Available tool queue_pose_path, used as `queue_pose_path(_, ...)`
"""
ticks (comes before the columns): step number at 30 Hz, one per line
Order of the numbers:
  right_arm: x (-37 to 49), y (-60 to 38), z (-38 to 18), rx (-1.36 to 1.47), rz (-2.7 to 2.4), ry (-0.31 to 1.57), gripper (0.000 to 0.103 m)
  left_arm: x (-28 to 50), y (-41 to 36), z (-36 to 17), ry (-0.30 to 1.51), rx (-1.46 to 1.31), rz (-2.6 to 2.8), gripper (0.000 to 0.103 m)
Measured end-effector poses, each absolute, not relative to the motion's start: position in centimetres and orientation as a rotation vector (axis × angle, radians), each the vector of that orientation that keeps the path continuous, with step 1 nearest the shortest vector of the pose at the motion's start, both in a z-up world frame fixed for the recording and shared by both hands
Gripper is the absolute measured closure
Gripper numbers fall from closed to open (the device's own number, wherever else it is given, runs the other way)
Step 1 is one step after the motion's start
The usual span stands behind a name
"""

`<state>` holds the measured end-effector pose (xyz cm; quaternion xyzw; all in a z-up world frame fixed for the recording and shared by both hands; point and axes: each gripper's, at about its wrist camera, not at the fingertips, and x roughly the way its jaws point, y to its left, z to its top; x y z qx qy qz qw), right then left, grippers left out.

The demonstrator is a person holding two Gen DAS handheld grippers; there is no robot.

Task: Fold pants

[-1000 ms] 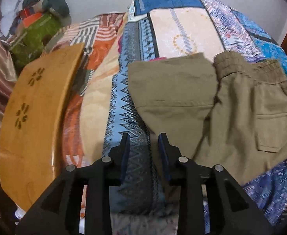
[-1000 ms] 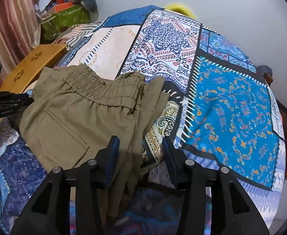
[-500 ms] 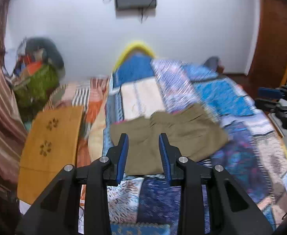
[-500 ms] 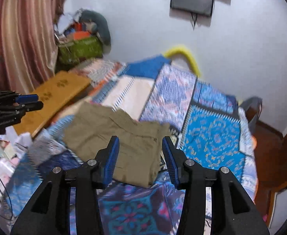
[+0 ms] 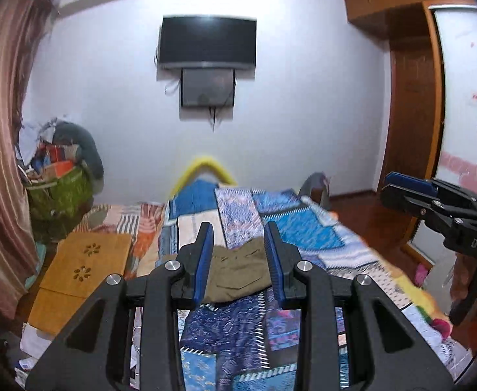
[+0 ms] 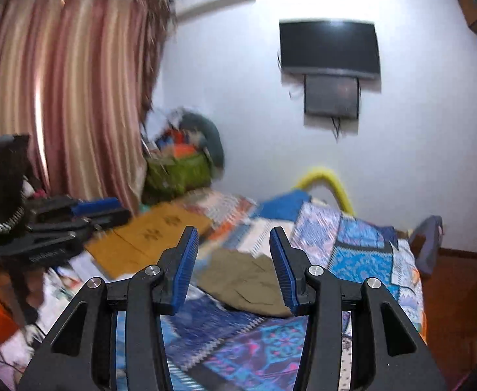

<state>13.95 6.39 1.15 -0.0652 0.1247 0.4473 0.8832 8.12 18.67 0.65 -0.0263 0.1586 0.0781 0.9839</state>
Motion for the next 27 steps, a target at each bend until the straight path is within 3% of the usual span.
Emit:
queue_pose_path(4, 10.0, 4.9, 1.9, -0.098, 0.950, 0.179, 0.061, 4.1, 16.2, 1.8, 0.237, -0.022, 0.168, 0.067)
queue_pose_path(11, 5.7, 3.6, 1.5, -0.055, 0.936, 0.089, 0.059, -0.7, 14.0, 1.8, 0.138, -0.045, 0.183, 0.034)
queue_pose_path(14, 5.5, 3.7, 1.0, -0.035, 0.917, 0.072, 0.039, -1.2, 13.4, 1.4, 0.126, -0.041, 0.187, 0.028)
queue_pose_path(16, 5.1, 3.5, 0.9, -0.030, 0.902, 0.064, 0.036, -1.5, 13.1, 1.3, 0.124, -0.033, 0.192, 0.021)
queue_pose_path(20, 5.0, 3.1, 0.9, 0.008, 0.876, 0.064, 0.017, -2.0, 12.7, 1.0, 0.112, -0.028, 0.211, 0.004)
queue_pose_path(24, 5.0, 2.6, 0.7, 0.023, 0.842, 0.065, 0.000, -2.6, 12.7, 0.6, 0.108, -0.040, 0.207, 0.001)
queue_pose_path(27, 4.4, 1.9, 0.3, 0.023, 0.823, 0.065, 0.000, -2.5, 12.6, 0.3, 0.104, -0.036, 0.224, 0.001)
